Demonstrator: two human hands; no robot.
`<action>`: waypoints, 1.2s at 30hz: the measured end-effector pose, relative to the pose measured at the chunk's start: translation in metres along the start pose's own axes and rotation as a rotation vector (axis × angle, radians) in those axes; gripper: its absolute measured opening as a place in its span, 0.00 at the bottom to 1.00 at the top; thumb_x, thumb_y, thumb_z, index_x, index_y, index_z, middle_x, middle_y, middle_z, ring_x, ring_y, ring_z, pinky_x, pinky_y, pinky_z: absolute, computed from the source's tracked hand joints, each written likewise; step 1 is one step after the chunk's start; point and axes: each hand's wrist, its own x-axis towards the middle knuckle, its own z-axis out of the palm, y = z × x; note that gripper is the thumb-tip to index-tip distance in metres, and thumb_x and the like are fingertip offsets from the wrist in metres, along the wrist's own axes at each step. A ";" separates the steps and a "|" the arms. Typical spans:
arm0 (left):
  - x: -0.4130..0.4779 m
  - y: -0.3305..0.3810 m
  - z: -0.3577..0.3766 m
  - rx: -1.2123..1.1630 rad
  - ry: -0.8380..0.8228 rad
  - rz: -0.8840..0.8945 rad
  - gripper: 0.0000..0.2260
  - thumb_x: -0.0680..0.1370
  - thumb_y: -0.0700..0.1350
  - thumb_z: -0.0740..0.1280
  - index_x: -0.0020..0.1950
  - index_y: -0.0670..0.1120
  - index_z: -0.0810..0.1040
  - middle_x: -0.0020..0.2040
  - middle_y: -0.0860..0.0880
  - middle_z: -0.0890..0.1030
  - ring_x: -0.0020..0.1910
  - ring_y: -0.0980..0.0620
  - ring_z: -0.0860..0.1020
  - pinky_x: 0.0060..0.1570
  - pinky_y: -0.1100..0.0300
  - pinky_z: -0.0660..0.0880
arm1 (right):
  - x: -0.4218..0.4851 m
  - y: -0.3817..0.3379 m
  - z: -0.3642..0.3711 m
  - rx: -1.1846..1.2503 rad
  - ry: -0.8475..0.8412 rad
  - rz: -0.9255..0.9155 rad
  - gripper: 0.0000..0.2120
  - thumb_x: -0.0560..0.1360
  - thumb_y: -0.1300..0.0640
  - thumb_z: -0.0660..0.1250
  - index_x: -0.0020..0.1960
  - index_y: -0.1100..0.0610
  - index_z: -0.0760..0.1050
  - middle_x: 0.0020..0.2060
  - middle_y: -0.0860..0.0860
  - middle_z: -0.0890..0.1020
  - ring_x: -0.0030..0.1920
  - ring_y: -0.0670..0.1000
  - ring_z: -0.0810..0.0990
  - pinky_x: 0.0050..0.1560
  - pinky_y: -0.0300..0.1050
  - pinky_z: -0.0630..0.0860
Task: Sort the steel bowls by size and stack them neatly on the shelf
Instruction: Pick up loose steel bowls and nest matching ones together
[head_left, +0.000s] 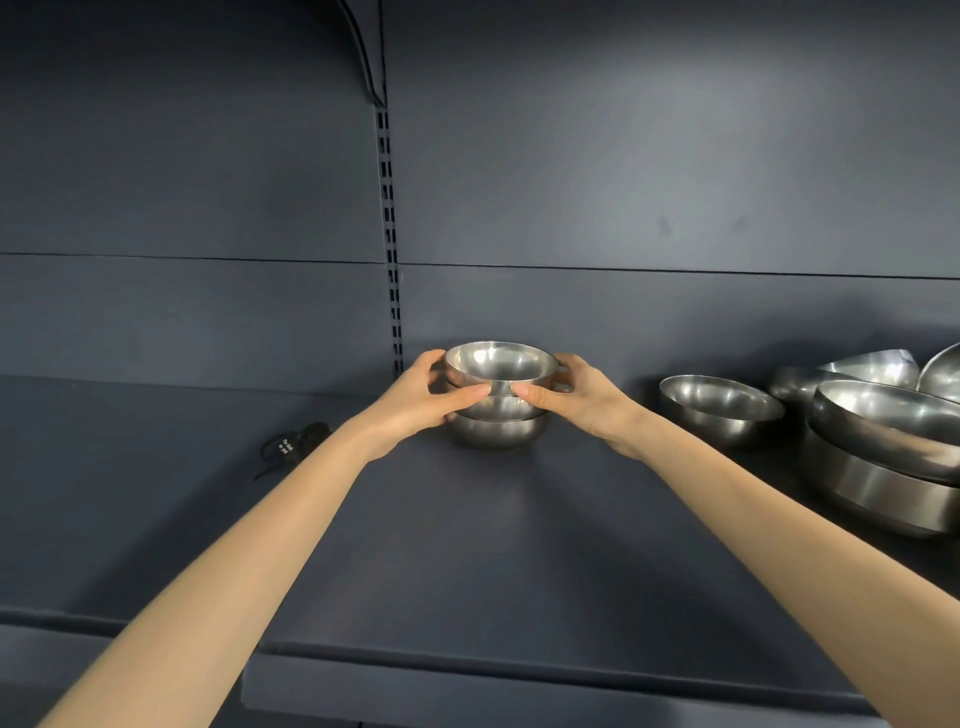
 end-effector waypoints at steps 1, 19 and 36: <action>0.001 -0.002 0.001 -0.015 -0.003 0.001 0.34 0.73 0.50 0.74 0.75 0.49 0.61 0.57 0.54 0.79 0.48 0.53 0.78 0.57 0.55 0.77 | 0.001 0.001 0.001 0.015 0.002 0.002 0.34 0.69 0.45 0.74 0.69 0.55 0.65 0.58 0.48 0.78 0.61 0.46 0.75 0.62 0.44 0.73; 0.011 0.003 0.041 -0.132 -0.023 0.131 0.17 0.75 0.44 0.73 0.58 0.58 0.72 0.47 0.57 0.80 0.49 0.55 0.77 0.55 0.54 0.77 | -0.010 0.013 -0.020 0.204 0.090 0.034 0.38 0.67 0.46 0.76 0.71 0.54 0.64 0.60 0.49 0.77 0.62 0.49 0.76 0.68 0.50 0.71; 0.028 -0.005 0.039 -0.172 0.051 0.150 0.21 0.73 0.45 0.75 0.63 0.55 0.73 0.52 0.57 0.81 0.57 0.52 0.79 0.53 0.59 0.78 | 0.002 0.015 -0.011 0.325 0.136 0.029 0.55 0.47 0.34 0.81 0.68 0.55 0.69 0.62 0.50 0.78 0.65 0.52 0.75 0.69 0.53 0.70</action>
